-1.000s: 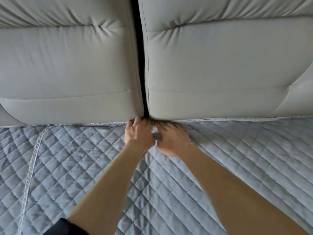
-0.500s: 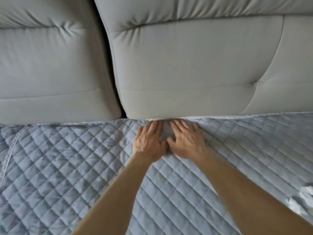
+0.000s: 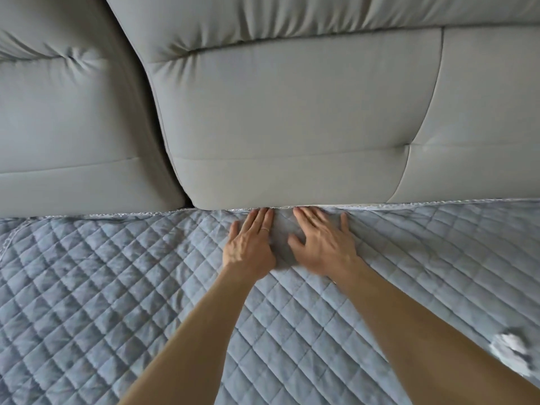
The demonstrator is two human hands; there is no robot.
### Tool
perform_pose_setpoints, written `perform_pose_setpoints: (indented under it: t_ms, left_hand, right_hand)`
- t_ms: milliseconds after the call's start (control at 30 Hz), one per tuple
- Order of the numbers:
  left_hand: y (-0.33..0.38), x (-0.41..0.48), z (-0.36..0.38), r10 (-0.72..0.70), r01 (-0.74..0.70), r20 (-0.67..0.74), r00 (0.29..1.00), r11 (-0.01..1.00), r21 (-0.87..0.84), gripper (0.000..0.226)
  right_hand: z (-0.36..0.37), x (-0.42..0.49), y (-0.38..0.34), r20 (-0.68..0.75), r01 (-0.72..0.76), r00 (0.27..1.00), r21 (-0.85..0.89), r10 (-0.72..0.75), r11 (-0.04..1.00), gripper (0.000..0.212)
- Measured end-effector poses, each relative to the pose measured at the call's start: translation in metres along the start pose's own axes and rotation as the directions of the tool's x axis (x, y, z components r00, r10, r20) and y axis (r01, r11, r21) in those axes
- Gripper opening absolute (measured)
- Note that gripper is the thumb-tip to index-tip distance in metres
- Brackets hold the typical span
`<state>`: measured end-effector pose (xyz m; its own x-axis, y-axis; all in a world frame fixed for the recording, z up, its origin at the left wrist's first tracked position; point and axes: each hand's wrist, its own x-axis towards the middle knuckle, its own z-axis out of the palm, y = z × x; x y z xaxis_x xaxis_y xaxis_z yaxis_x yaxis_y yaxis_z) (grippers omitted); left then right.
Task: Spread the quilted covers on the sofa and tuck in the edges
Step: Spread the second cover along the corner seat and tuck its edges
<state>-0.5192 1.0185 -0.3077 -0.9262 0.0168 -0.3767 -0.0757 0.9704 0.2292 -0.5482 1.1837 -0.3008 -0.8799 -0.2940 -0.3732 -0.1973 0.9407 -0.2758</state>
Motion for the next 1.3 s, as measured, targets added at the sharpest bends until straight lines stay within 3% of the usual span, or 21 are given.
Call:
perform_pose_setpoints:
  t_ms: [133, 300, 433, 600, 700, 767, 1033, 1200, 1300]
  left_hand:
    - [0.012, -0.005, -0.01, -0.029, 0.025, 0.057, 0.998, 0.998, 0.064, 0.076]
    - [0.072, -0.007, -0.007, 0.152, -0.152, 0.015, 0.988, 0.988, -0.009, 0.079]
    - [0.095, 0.016, 0.014, 0.053, -0.053, 0.018, 0.998, 0.999, 0.0, 0.083]
    - [0.12, 0.011, 0.0, -0.051, 0.05, 0.027, 0.998, 0.998, 0.044, 0.073]
    - [0.147, 0.012, -0.005, 0.02, -0.017, -0.064, 0.998, 0.999, 0.045, 0.058]
    - [0.168, 0.014, 0.003, 0.057, -0.056, -0.041, 0.998, 0.998, 0.023, 0.059]
    - [0.197, 0.032, 0.018, -0.144, 0.133, 0.078, 0.987, 0.983, 0.13, 0.066]
    - [0.217, 0.016, 0.028, 0.072, -0.073, 0.011, 0.997, 0.992, 0.107, 0.073]
    - [0.22, 0.03, 0.038, 0.003, -0.003, -0.009, 1.0, 0.999, 0.039, 0.076]
  right_hand:
    - [-0.009, -0.01, 0.013, 0.012, 0.072, 0.997, -0.002, -0.072, 0.997, 0.068]
    - [-0.019, -0.037, 0.072, -0.04, -0.105, 0.994, -0.022, 0.104, 0.994, 0.069]
    - [-0.013, -0.018, 0.088, -0.059, -0.097, 0.994, -0.042, 0.095, 0.994, 0.07]
    - [-0.028, -0.02, 0.111, -0.028, 0.052, 0.998, -0.012, -0.052, 0.999, 0.066]
    - [-0.034, -0.035, 0.141, -0.056, 0.07, 0.996, -0.039, -0.072, 0.997, 0.074]
    - [-0.034, -0.039, 0.157, -0.06, 0.043, 0.997, -0.041, -0.046, 0.998, 0.073]
    - [-0.038, -0.022, 0.175, -0.027, 0.134, 0.991, 0.008, -0.133, 0.991, 0.071]
    - [-0.048, -0.05, 0.226, -0.146, -0.005, 0.989, -0.048, -0.002, 0.999, 0.067]
    - [-0.046, -0.039, 0.241, -0.085, -0.062, 0.995, -0.035, 0.059, 0.997, 0.07]
